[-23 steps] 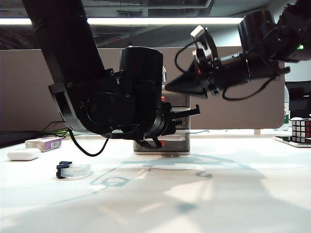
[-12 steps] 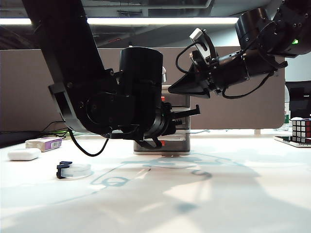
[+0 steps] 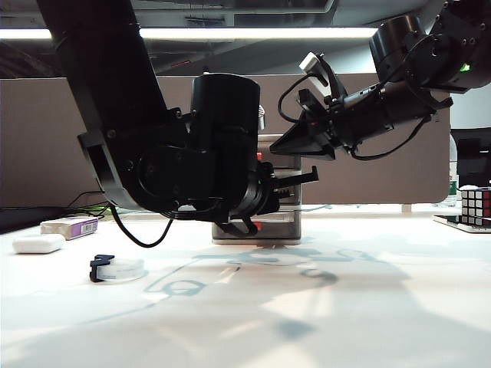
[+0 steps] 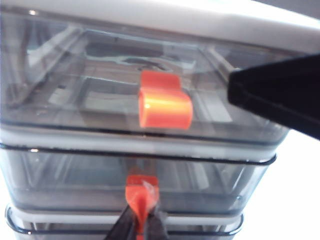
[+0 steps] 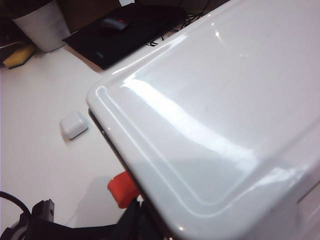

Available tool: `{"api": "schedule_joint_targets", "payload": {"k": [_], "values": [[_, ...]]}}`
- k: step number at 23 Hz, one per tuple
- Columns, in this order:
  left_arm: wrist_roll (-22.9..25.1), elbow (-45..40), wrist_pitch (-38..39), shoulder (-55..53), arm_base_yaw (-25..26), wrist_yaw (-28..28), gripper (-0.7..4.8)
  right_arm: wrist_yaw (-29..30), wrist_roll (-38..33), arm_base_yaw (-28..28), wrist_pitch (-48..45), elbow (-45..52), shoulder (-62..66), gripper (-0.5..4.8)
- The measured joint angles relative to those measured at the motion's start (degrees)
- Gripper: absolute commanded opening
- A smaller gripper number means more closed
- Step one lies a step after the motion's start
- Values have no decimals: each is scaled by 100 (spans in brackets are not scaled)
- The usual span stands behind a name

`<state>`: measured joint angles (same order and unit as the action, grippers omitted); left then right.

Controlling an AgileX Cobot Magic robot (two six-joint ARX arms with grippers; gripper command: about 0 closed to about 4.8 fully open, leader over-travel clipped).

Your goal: Open the second layer of the drawer on the table, pick up the transparent tape on the table and put it in, and finally close the drawer.

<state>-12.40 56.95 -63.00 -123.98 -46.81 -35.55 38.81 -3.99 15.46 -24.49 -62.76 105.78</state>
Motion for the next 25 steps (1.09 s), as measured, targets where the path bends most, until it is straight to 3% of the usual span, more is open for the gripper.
{"api": "schedule_joint_targets", "payload": {"k": [13, 21, 25], "values": [[-114, -1113, -149, 688, -426, -162, -6, -142, 0, 4, 0, 4, 2, -5], [-269, -1943, -166, 1169, -1217, -774, -6, -173, 0, 2, 0, 4, 0, -5], [-278, -2044, -221, 1172, -1261, -903, 15, -131, 0, 7, 2, 4, 0, -5]]}}
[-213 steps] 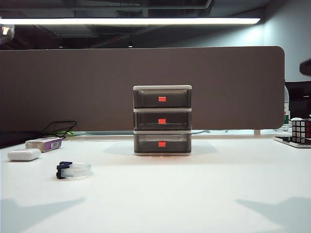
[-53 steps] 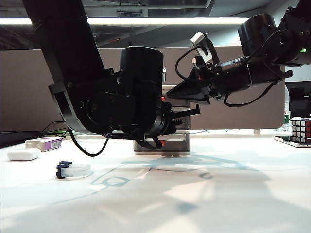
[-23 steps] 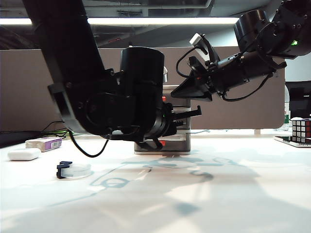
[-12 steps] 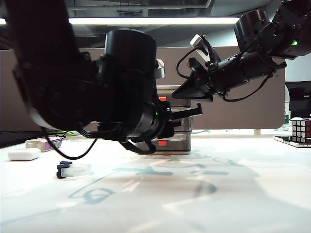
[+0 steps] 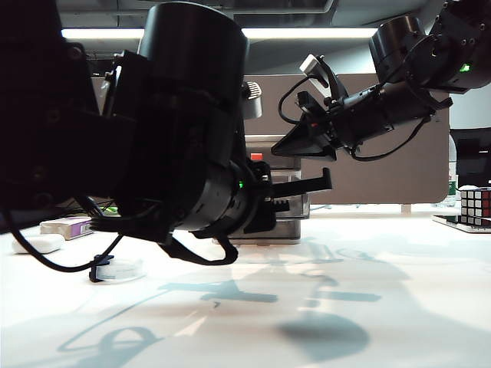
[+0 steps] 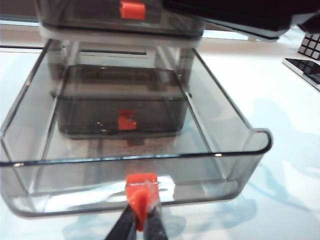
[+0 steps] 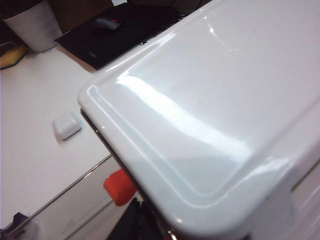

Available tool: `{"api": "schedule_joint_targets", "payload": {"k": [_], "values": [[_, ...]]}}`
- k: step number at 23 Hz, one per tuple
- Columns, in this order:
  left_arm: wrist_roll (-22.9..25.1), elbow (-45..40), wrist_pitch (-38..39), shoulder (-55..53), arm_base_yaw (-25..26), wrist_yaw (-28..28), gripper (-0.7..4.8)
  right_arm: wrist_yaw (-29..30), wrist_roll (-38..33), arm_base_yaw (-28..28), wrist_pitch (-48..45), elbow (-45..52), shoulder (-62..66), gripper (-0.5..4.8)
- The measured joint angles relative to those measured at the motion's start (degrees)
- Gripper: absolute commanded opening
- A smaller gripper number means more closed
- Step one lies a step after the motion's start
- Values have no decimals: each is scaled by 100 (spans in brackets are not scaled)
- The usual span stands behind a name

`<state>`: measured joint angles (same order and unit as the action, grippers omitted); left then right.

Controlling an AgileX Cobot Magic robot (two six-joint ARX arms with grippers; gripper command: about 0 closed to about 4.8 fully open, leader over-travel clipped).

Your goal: Open the second layer of the drawer on the table, pick up the transparent tape on the table and put it in, and finally close the drawer.

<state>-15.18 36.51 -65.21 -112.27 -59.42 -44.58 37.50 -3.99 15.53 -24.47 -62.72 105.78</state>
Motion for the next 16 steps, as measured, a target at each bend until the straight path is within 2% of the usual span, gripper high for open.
{"api": "schedule_joint_targets", "payload": {"k": [1, 2, 3, 4, 5, 10, 11, 13, 16], "values": [[-4, -20, -17, 0, 2, -7, 61, 39, 0, -2, 2, 0, 2, -5], [-9, -39, -17, 0, 7, -7, 145, 87, 0, -2, 4, 0, 2, -5], [-13, -50, -20, 0, 13, -20, 264, 153, 0, -4, 4, 0, 2, -5], [-11, -127, -31, 0, 57, -24, 301, 157, 0, -4, -13, -7, 2, -5], [-11, -203, -31, -7, 68, -37, 312, 164, 0, -4, -20, -7, 0, -5], [109, -850, -581, 299, 37, -57, 299, 225, -2, -7, -44, -7, 0, -5], [269, -1255, -636, 671, -24, -44, 261, 293, -2, -7, -44, -9, 0, -5], [632, -2055, -800, 1602, -116, 44, 229, 341, -11, -15, -39, -9, 0, -5], [813, -3167, -831, 3279, 11, 780, 224, 431, -13, -2, -15, -11, 2, -5]]}}
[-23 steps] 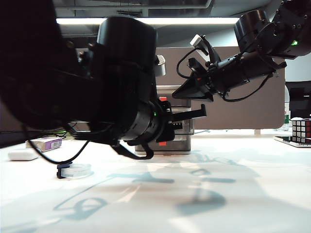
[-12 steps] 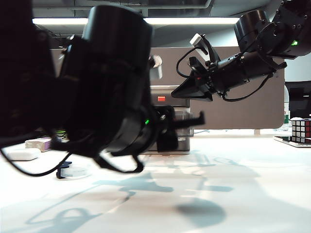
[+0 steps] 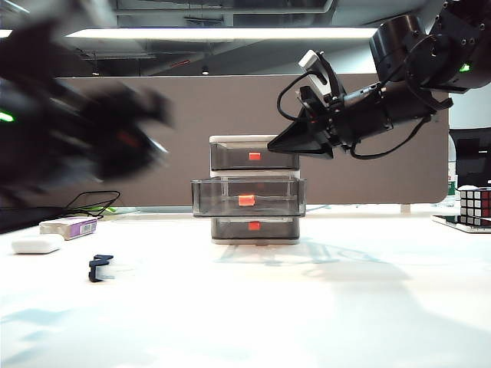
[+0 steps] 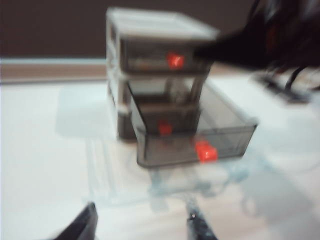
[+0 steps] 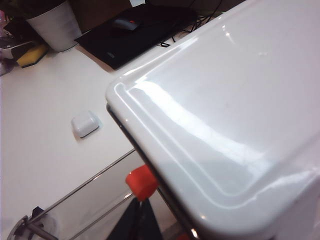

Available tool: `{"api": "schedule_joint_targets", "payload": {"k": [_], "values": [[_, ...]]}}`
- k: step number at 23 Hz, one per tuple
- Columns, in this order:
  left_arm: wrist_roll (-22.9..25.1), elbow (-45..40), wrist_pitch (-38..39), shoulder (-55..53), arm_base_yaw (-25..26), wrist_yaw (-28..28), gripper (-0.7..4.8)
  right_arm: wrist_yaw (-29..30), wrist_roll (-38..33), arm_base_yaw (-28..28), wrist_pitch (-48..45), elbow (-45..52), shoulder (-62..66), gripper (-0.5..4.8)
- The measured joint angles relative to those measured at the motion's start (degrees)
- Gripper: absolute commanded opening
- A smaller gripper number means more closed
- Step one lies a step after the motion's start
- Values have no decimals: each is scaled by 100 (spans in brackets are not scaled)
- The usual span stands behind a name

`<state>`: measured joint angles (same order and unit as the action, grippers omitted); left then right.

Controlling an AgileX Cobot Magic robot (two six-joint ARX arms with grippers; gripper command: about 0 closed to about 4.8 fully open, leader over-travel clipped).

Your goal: Open the second layer of the drawer on the table, pick up the transparent tape on the table and put it in, and finally close the drawer.

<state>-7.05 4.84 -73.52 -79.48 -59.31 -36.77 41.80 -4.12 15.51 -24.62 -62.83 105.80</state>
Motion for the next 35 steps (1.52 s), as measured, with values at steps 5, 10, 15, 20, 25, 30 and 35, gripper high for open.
{"api": "schedule_joint_targets", "payload": {"k": [5, 10, 15, 20, 25, 30, 35], "values": [[-136, -374, 2409, 2531, 852, 1790, 224, 94, -44, -2, 9, -9, -2, -5], [122, 83, 5676, 3768, 2258, 3257, 253, 166, -57, 0, 11, -2, -2, -5], [553, 85, 6002, 3641, 3602, 4413, 378, 181, -127, 37, 28, -2, -2, -5], [1165, 85, 5687, 3633, 3733, 4054, 373, 179, -155, 57, 57, -2, -2, -5], [1792, 90, 5206, 3425, 3836, 4465, 419, 179, -188, 74, 76, -2, -2, -5], [1978, 85, 5294, 2601, 4179, 5023, 435, 221, -214, 107, 105, -2, -2, -5], [2031, 402, 4103, 1224, 4179, 5458, 436, 284, -225, 105, 142, -2, -2, -5]]}}
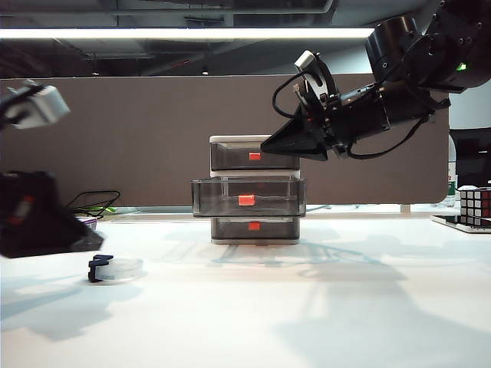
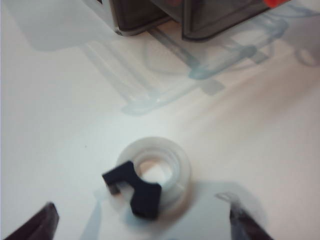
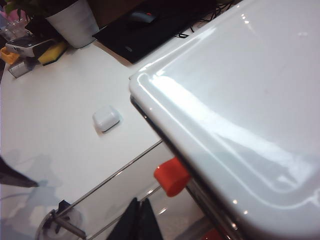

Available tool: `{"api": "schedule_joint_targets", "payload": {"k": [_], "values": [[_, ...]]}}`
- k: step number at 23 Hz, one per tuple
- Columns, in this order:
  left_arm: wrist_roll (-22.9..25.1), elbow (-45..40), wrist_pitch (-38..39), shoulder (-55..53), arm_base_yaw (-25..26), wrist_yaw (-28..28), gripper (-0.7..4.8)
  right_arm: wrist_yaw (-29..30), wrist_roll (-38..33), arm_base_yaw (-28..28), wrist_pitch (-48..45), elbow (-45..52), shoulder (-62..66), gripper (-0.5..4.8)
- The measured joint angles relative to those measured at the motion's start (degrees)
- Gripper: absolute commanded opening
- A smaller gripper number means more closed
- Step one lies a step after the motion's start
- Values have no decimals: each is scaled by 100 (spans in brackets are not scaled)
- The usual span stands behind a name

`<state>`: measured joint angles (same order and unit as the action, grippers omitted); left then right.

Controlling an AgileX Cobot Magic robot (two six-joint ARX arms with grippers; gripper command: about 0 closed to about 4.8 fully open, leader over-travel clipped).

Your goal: Open the second layer of the drawer on the table, pick up the transparent tape on the table and put it in, and finally close the drawer.

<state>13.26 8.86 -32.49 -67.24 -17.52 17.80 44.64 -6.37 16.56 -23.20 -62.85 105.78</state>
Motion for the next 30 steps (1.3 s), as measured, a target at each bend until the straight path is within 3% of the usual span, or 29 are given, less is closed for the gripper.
{"api": "schedule_joint_targets", "payload": {"k": [5, 8, 21, 30], "values": [[37, 911, -87, -1486, 0, 363, 435, 22, 4, 4, 129, 0, 0, -5], [87, 1128, -118, -1788, 0, 525, 435, 42, 20, 0, 175, 9, 0, -5], [389, 1134, 269, -1829, 0, 363, 430, 42, 46, 4, 229, 13, 0, -5], [457, 1370, -157, -2446, 0, 557, 411, 39, 61, 2, 234, 13, 0, -5]]}}
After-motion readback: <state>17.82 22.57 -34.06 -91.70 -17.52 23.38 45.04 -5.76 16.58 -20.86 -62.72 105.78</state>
